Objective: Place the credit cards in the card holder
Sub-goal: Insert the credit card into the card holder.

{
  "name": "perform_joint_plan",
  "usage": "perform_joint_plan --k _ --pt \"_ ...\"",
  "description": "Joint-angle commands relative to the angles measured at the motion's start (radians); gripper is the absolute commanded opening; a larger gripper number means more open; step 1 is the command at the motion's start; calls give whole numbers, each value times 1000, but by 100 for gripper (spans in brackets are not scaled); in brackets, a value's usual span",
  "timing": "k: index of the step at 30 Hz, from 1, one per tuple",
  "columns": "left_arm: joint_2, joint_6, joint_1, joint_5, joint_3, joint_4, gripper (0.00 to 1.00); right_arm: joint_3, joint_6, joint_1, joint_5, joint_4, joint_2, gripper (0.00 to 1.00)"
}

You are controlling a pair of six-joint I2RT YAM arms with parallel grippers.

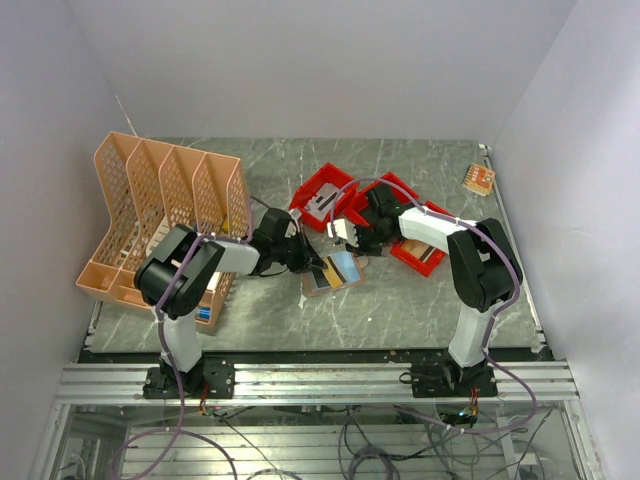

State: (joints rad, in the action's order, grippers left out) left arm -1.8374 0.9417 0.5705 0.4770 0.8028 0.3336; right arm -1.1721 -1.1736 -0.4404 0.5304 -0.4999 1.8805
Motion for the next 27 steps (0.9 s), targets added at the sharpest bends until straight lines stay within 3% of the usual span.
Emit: perform_joint_plan --k 1,27 --pt "-49 -23 -7 16 37 -161 8 0 27 -12 25 14 25 3" --pt "-54 -51 -35 32 43 -294 7 -3 109 -47 10 82 50 4"
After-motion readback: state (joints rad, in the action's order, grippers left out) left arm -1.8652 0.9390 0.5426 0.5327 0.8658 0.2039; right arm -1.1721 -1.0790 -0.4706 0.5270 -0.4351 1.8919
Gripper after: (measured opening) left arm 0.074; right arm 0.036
